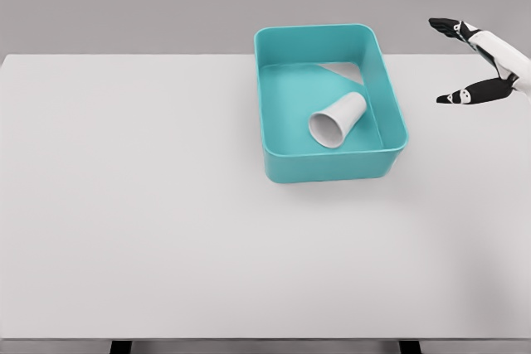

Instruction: Put the paper cup into the basket with your right arm

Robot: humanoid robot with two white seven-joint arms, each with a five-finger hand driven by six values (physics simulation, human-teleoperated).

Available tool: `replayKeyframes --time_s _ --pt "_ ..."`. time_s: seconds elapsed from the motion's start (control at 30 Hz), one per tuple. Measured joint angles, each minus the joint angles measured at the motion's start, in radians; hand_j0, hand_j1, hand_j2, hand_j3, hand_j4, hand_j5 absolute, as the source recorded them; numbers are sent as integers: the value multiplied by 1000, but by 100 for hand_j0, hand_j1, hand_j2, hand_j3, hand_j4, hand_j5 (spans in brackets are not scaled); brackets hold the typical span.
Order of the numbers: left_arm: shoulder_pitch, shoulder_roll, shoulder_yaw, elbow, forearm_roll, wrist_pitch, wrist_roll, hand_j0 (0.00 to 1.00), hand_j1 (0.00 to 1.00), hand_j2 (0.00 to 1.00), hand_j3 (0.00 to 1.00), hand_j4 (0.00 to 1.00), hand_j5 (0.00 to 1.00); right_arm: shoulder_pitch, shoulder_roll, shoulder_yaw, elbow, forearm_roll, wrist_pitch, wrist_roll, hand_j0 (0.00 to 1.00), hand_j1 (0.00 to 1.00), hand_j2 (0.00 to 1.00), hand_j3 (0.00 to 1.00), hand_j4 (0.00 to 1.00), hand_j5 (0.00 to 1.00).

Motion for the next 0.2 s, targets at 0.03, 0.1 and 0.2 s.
replayKeyframes --time_s 0.03,0.1,0.2 --pt "0 0 0 0 0 0 0 100 100 100 100 100 100 0 1 -3 0 0 0 0 100 100 100 100 100 100" --pt "0 0 0 0 0 0 0 100 100 100 100 100 100 0 3 -9 0 0 1 0 100 100 100 100 100 100" --pt "-3 0 -1 -1 1 -2 0 100 100 100 100 100 100 0 4 -13 1 1 2 0 100 100 100 100 100 100"
